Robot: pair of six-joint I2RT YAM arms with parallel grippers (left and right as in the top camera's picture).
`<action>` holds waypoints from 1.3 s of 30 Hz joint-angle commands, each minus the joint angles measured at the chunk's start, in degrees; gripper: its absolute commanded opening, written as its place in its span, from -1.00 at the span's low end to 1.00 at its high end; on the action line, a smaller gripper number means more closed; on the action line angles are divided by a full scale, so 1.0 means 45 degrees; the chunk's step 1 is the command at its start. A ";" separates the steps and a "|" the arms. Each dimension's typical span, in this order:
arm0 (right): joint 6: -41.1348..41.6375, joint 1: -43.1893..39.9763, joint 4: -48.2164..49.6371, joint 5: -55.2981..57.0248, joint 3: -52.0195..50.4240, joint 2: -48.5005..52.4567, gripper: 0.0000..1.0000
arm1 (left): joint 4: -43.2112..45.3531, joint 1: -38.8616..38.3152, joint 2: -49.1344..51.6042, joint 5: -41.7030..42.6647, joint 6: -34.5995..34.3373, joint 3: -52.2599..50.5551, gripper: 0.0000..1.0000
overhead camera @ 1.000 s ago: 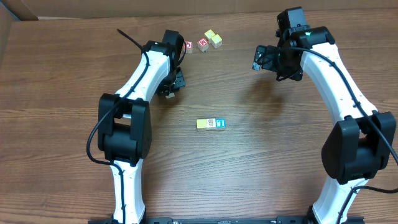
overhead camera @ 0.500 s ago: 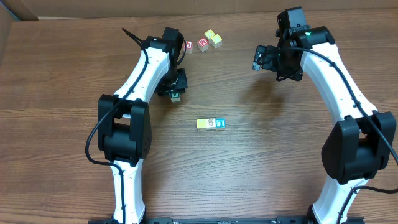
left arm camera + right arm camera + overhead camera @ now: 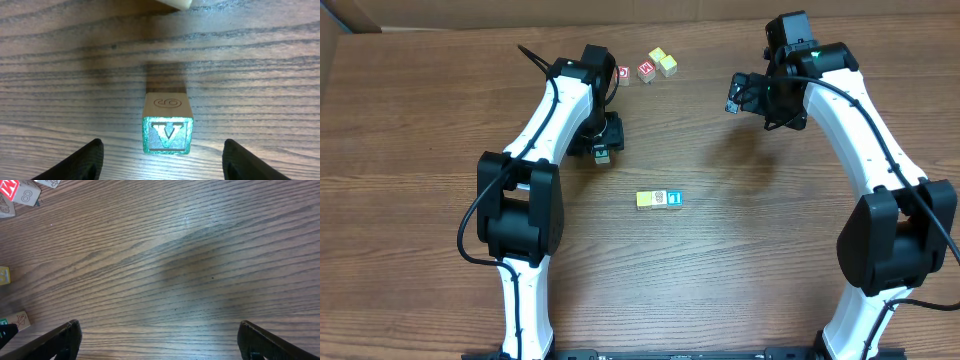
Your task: Flip 5 blocks
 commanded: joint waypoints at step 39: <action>-0.0097 0.0010 0.0058 -0.0078 0.0107 -0.0029 1.00 | 0.1894 -0.0384 -0.0243 -0.0423 -0.0204 -0.1209 -0.23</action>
